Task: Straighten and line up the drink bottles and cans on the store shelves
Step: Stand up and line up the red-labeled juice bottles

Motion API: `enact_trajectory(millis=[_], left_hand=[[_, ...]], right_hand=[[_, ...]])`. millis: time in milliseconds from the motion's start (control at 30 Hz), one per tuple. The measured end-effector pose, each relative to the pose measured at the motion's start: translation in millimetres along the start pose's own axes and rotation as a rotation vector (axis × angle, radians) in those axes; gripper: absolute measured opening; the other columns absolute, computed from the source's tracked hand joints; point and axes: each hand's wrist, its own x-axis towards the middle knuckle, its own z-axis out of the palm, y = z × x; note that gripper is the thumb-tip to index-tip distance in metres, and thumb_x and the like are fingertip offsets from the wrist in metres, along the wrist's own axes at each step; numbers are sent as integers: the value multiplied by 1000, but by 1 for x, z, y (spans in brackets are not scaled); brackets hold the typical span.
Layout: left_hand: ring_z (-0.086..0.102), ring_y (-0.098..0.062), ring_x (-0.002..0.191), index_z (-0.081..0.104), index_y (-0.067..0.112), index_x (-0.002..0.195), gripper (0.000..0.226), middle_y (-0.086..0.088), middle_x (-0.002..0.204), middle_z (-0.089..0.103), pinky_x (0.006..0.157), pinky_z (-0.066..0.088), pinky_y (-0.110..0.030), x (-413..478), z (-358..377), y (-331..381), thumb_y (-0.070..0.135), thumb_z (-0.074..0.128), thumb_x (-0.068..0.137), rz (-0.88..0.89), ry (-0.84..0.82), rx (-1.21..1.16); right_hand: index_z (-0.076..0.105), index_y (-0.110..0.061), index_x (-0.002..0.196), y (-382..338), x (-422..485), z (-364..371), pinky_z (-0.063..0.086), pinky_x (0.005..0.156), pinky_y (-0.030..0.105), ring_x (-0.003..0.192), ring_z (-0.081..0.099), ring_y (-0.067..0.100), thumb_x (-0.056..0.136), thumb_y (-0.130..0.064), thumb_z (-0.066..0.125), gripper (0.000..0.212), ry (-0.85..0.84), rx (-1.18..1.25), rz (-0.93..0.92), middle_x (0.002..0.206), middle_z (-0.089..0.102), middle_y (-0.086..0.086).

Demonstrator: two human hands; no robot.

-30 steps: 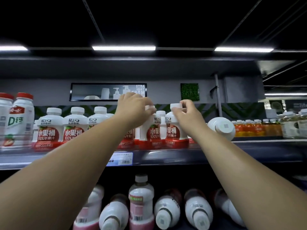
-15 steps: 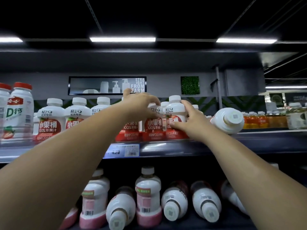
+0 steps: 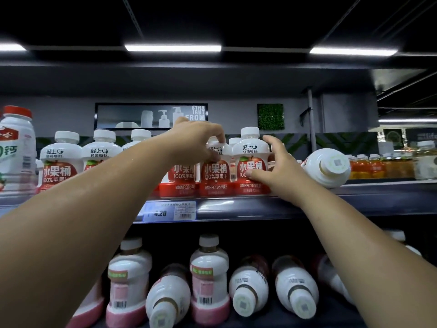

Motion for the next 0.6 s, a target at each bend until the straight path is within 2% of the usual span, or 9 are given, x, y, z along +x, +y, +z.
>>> enact_trajectory(millis=[100, 200, 300, 367, 467, 533, 600], left_hand=[[56, -13, 104, 55, 42, 108, 30, 14, 116, 65, 103, 27, -44, -1, 0, 0, 52, 69, 83, -3, -3, -25], [51, -11, 100, 54, 43, 109, 31, 14, 116, 64, 94, 25, -37, -3, 0, 1, 51, 69, 83, 1, 8, -26], [47, -10, 98, 54, 41, 116, 37, 12, 124, 61, 91, 25, -35, -7, -2, 6, 50, 70, 83, -12, -14, -31], [50, -13, 109, 53, 41, 120, 44, 11, 138, 51, 103, 24, -40, -11, -2, 13, 56, 68, 81, 6, 0, -2], [41, -20, 134, 49, 39, 128, 57, 4, 154, 34, 116, 14, -48, -14, 0, 35, 66, 62, 79, 64, 122, 6], [36, -23, 140, 46, 35, 133, 64, -3, 157, 31, 117, 16, -49, -12, 4, 58, 63, 61, 77, 131, 203, 0], [30, -28, 143, 45, 32, 137, 67, -8, 158, 30, 116, 18, -49, -9, 12, 83, 60, 57, 77, 183, 250, 0]], right_hand=[[31, -47, 140, 0, -1, -1, 47, 75, 23, 87, 60, -10, 73, -49, 79, 83, 8, -5, -25, 103, 53, -33], [29, -46, 142, 0, -1, 1, 49, 81, 28, 92, 60, -9, 69, -58, 72, 86, -2, -29, -29, 114, 58, -24], [20, -42, 149, -4, -4, 6, 44, 98, 37, 118, 54, 14, 67, -67, 62, 96, 37, -151, -9, 137, 52, -7], [15, -34, 155, -9, -10, 8, 32, 110, 36, 135, 38, 19, 74, -61, 66, 99, 83, -212, -56, 150, 38, -1], [26, -24, 154, -21, -23, -2, 28, 116, 39, 140, 32, 15, 82, -42, 72, 88, 116, -200, -228, 151, 35, -2], [40, -21, 148, -30, -33, -18, 33, 113, 37, 136, 37, 12, 82, -34, 72, 74, 128, -179, -329, 145, 42, -3], [55, -14, 134, -35, -43, -42, 37, 106, 27, 125, 47, 12, 80, -25, 71, 57, 207, -176, -458, 133, 52, 0]])
